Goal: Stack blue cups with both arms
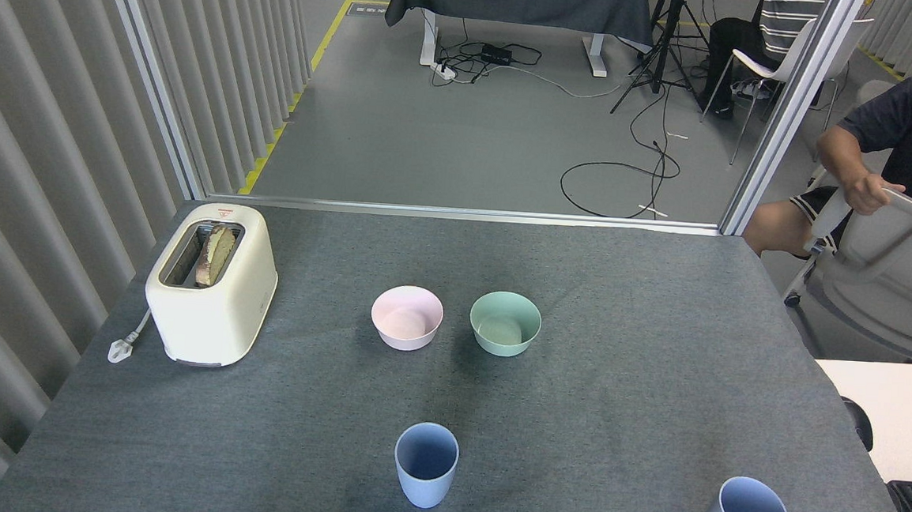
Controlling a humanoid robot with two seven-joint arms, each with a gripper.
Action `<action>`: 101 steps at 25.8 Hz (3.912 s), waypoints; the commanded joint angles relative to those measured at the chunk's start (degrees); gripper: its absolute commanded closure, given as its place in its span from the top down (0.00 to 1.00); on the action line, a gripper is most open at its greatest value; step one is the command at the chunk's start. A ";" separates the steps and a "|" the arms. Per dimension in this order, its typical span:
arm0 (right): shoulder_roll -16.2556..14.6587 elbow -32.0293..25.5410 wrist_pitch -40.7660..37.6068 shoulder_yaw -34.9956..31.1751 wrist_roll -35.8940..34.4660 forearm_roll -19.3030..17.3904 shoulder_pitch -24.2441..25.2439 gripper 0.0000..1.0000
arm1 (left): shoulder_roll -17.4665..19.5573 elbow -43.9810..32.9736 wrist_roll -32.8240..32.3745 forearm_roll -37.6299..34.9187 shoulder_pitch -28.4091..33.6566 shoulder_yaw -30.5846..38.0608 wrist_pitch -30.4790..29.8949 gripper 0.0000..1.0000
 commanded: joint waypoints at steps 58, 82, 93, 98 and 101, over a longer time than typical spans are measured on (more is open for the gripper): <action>14.92 -6.59 6.65 38.06 12.21 16.47 -16.52 0.62 | -0.17 0.27 0.92 0.62 -0.23 0.00 0.07 1.00; 14.31 -6.24 6.82 37.35 11.77 16.21 -14.15 0.64 | -0.17 0.35 0.92 1.06 -0.23 0.09 0.07 1.00; 14.31 -5.71 6.82 37.18 11.59 16.12 -13.53 0.68 | -0.26 0.35 0.92 1.06 -0.31 0.18 0.07 1.00; 14.31 -6.24 6.82 37.27 11.33 15.95 -13.45 0.99 | -0.17 0.35 0.92 1.06 -0.23 0.18 0.16 1.00; 14.39 -7.38 6.82 37.18 8.25 15.86 -13.45 1.00 | -0.17 0.35 1.01 1.06 -0.23 0.18 0.16 1.00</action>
